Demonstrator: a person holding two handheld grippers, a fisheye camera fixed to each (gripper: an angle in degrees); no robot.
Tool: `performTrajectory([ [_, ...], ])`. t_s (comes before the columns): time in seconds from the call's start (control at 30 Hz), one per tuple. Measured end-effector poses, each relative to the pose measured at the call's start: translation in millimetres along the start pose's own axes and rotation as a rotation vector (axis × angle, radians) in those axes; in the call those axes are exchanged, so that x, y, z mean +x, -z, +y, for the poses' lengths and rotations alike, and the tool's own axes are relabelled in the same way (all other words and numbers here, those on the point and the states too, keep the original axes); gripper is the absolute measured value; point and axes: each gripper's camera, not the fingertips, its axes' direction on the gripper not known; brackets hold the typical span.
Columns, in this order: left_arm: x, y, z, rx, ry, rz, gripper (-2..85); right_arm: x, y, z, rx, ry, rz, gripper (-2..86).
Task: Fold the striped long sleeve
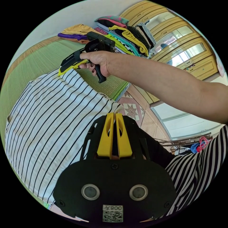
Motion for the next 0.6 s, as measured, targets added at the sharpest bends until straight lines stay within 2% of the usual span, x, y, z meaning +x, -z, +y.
performTrajectory([
  [0.6, -36.6, -56.4, 38.6, 0.103, 0.019, 0.084, 1.1, -6.2, 92.7, 11.2, 0.034, -0.077, 0.084, 1.3],
])
